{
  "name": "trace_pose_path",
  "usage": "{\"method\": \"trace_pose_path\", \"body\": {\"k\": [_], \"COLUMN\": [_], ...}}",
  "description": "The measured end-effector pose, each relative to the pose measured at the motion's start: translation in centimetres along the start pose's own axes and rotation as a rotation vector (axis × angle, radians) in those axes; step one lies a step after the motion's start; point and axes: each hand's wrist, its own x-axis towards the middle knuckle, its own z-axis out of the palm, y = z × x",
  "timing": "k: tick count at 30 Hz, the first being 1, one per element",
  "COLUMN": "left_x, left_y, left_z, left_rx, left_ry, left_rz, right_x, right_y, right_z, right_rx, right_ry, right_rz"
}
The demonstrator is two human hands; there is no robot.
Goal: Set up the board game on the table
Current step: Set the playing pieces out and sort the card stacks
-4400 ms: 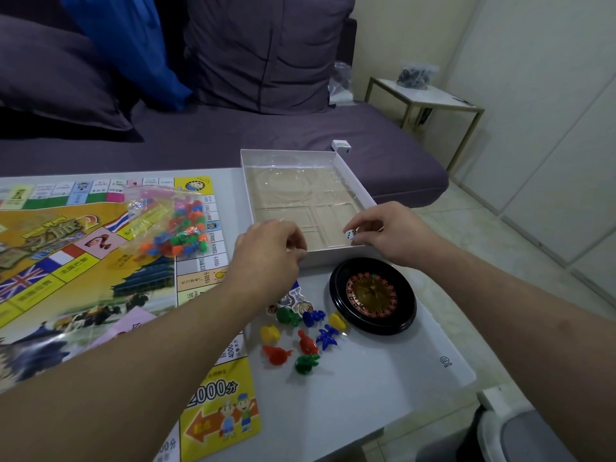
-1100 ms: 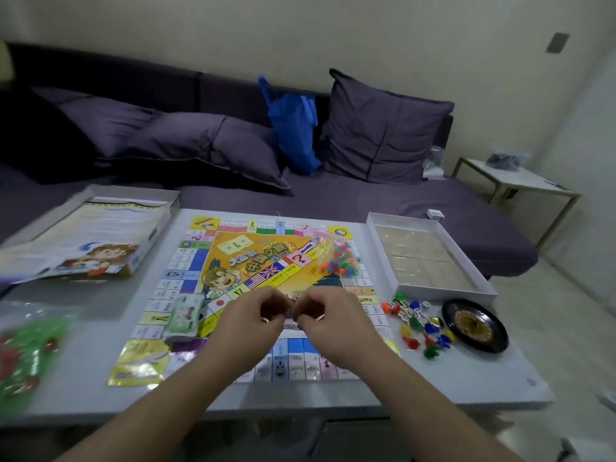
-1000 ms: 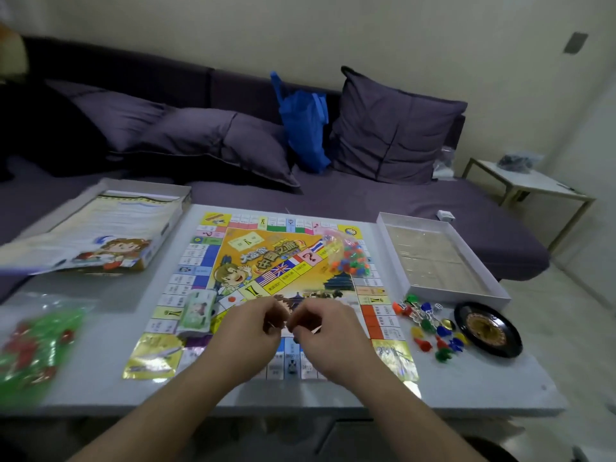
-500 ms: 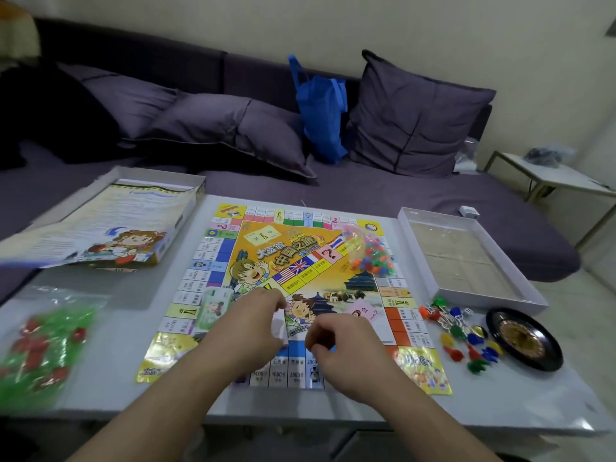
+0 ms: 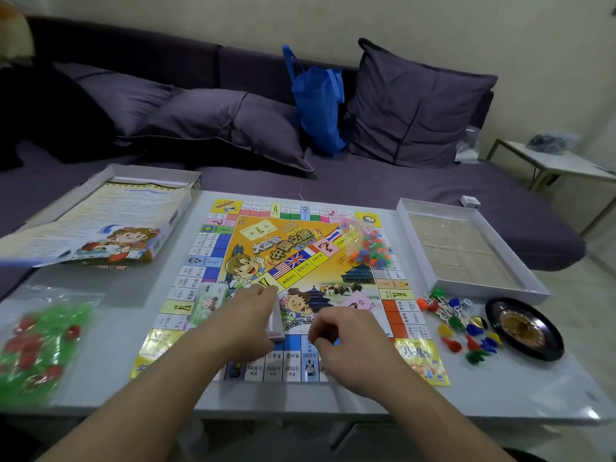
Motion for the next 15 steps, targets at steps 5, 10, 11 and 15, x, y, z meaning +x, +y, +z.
{"method": "trace_pose_path", "body": {"k": [5, 10, 11, 15], "left_x": [0.2, -0.5, -0.6, -0.9], "left_y": [-0.2, -0.9, -1.3, -4.7], "left_z": [-0.7, -1.7, -2.1, -2.9], "left_rx": [-0.048, -0.206, -0.270, -0.342], "left_ry": [-0.029, 0.032, 0.095, 0.342], "left_rz": [-0.019, -0.003, -0.024, -0.258], "right_x": [0.0, 0.4, 0.5, 1.8], "right_y": [0.1, -0.6, -0.9, -2.4], "right_z": [0.0, 0.4, 0.5, 1.2], "right_rx": [-0.001, -0.012, -0.013, -0.079], "right_ry": [-0.003, 0.009, 0.013, -0.018], "right_rz": [0.012, 0.007, 0.002, -0.059]}}
